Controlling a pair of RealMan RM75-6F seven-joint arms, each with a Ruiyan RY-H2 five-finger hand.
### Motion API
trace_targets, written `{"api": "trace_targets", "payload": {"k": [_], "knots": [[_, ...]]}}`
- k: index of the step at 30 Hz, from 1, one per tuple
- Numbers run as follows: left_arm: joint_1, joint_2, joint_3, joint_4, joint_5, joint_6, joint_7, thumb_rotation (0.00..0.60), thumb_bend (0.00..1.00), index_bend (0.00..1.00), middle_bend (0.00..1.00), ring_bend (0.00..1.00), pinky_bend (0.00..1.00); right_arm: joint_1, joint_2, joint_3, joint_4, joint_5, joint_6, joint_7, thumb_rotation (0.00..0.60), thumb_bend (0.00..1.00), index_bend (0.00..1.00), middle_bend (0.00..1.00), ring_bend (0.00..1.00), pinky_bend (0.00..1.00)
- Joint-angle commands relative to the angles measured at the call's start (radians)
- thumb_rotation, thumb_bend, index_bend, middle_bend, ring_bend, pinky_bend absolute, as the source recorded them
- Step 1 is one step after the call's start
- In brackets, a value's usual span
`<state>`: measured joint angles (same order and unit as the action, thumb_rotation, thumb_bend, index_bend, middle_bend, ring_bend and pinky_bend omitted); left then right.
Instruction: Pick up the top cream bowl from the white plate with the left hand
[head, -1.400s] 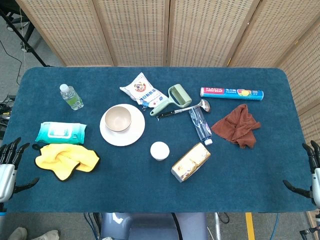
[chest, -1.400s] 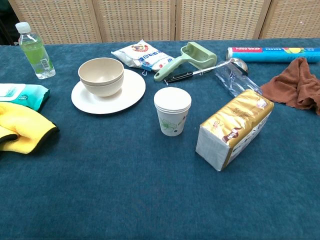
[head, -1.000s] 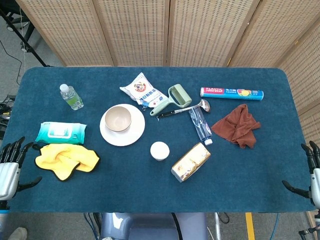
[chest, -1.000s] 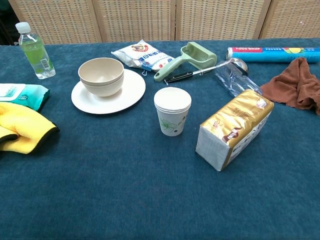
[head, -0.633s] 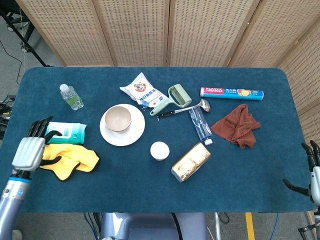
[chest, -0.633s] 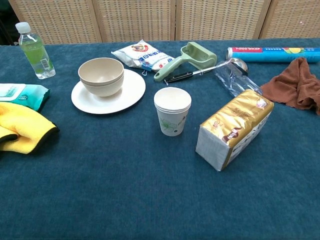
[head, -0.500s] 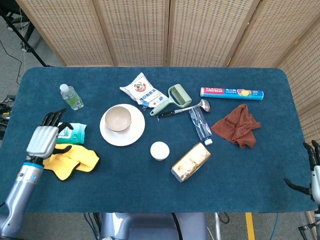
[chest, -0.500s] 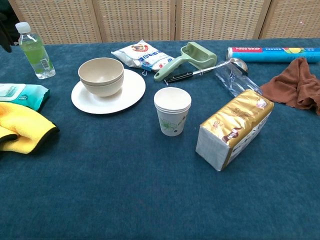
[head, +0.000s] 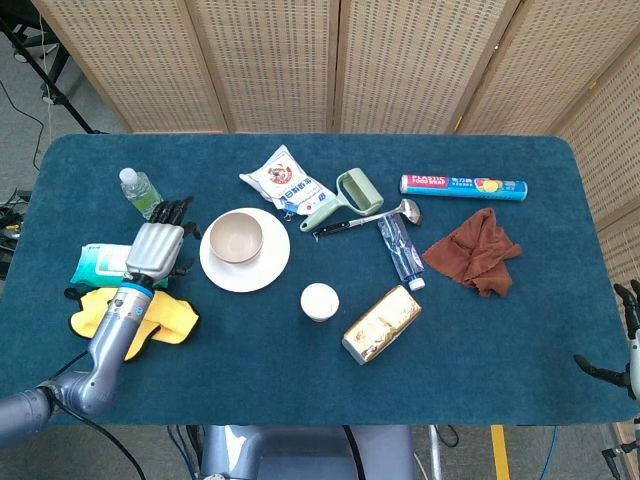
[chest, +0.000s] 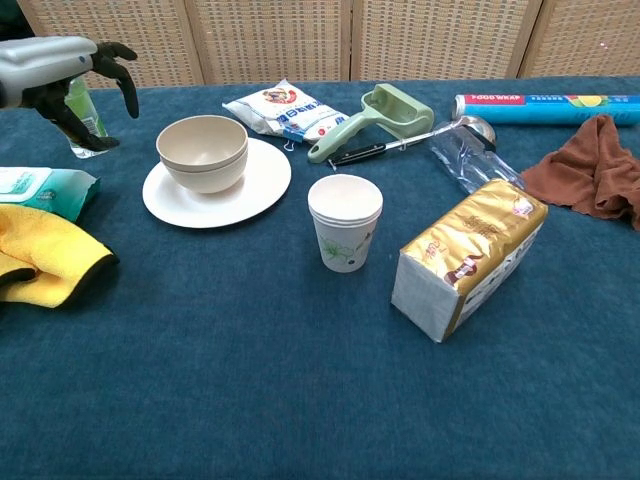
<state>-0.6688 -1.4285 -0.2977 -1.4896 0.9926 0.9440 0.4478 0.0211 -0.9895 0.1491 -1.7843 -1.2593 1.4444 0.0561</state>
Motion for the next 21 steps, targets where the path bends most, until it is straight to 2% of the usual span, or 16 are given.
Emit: {"api": "trace_targets", "payload": {"k": [1,21], "knots": [[-0.04,-0.042,0.007,0.039,-0.036,-0.022,0.036,0.6,0.3,0.48,0.0,0.0,0.0,0.001,0.001,0.001,0.001,0.003,-0.002,0.002,0.6,0.0,0.04,0.0,0.0,0.0],[-0.137,-0.176,0.029,0.182,-0.108,-0.01,0.097,0.6,0.3,0.5,0.0,0.0,0.0,-0.001,0.007,0.009,0.003,0.016,-0.002,0.016,0.6,0.0,0.04,0.0,0.0,0.0]]}}
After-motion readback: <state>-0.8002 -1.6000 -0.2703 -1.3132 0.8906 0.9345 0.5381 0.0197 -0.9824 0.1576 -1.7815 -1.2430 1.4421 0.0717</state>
